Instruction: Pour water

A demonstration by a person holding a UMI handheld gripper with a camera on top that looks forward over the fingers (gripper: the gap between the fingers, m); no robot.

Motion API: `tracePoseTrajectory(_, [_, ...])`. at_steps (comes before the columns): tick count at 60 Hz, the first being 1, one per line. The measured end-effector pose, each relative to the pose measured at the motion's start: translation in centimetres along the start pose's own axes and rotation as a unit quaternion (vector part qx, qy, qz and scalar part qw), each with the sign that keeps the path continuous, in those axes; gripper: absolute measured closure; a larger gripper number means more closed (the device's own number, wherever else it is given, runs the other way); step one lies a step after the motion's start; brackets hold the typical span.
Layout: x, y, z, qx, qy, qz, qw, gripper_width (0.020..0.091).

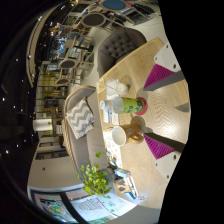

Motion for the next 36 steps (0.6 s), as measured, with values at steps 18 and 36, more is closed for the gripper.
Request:
tracePoseTrajectory(18, [9.1, -0.6, -2.8, 0.000, -0.006, 0.001, 1.000, 0.0251])
tracePoseTrajectory(36, [11.2, 0.2, -3.5, 0.032, -0.003, -0.003, 0.999, 0.0249])
Point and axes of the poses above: the point between the fingertips, and its own axes, seen from behind it with the camera up: y to the right, z up, x backward, against the way the camera looks, the point moved 5 cm from there along x, backward, against the way the camera looks, and after that the axes turned 11 degrees about -z, right-handed, at the moved point
